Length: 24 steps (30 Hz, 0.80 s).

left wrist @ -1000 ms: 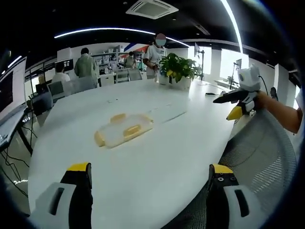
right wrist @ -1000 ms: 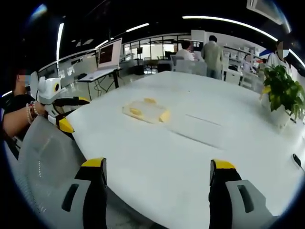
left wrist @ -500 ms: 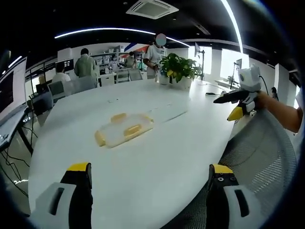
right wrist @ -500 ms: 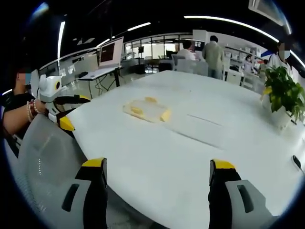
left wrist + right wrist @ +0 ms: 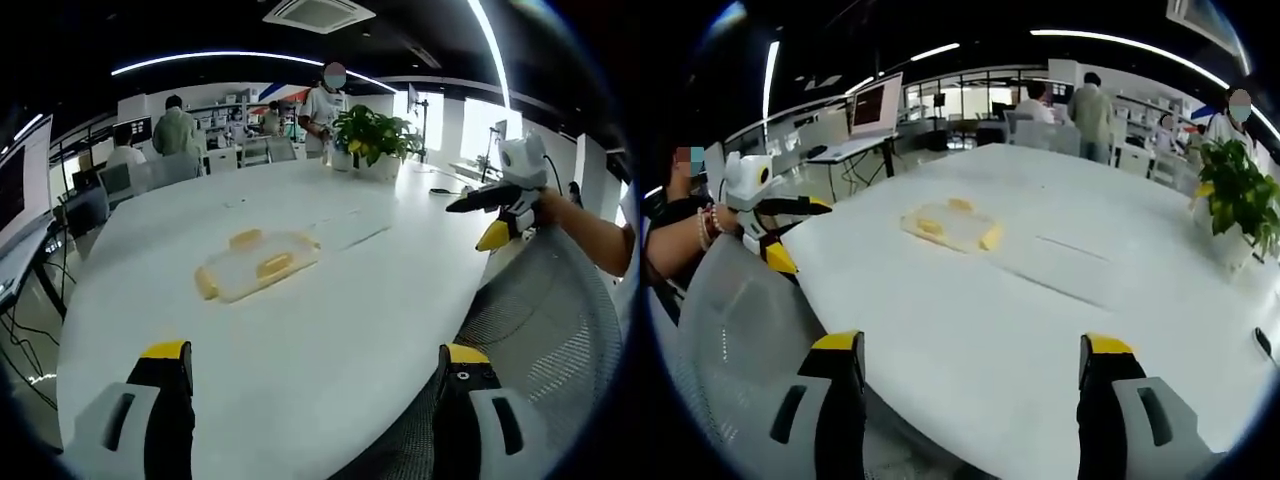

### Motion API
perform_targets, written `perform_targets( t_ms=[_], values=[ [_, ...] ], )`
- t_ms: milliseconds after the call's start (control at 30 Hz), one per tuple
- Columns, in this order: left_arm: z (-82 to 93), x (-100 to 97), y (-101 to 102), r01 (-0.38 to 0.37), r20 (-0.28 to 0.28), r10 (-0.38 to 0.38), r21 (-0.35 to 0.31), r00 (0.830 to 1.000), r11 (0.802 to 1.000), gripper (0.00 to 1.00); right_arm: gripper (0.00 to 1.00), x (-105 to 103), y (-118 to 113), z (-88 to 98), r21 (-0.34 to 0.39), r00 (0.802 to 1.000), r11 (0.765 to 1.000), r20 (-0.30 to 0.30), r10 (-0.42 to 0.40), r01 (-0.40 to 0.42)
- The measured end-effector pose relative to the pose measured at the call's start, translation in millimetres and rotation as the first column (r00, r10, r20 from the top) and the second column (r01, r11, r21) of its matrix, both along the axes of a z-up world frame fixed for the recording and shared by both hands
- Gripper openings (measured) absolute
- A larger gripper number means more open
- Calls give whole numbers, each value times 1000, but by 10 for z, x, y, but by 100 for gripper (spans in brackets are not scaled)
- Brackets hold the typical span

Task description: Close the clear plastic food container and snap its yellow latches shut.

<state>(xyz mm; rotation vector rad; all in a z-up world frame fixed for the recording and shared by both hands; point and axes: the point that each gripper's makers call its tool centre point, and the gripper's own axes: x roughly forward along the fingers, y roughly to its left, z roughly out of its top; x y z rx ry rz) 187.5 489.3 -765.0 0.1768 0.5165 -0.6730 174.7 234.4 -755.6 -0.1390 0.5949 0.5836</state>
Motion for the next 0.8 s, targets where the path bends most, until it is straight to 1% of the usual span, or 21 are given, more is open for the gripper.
perform_targets(
  t_ms=[67, 300, 367, 800],
  values=[
    [5, 14, 9, -7, -2, 7, -12, 1000, 1000, 99, 85, -2, 5, 0, 3, 1000, 1000, -1, 2, -2],
    [-7, -4, 0, 4, 1, -4, 10, 1000, 1000, 99, 85, -2, -4, -6, 1, 1000, 1000, -3, -1, 1],
    [23, -8, -11, 5, 12, -5, -1, 1000, 1000, 99, 85, -3, -2, -5, 0, 1000, 1000, -1, -1, 1],
    [22, -16, -11, 7, 12, -7, -3, 1000, 1000, 99, 85, -1, -13, -6, -15, 1000, 1000, 3, -5, 5]
  ],
)
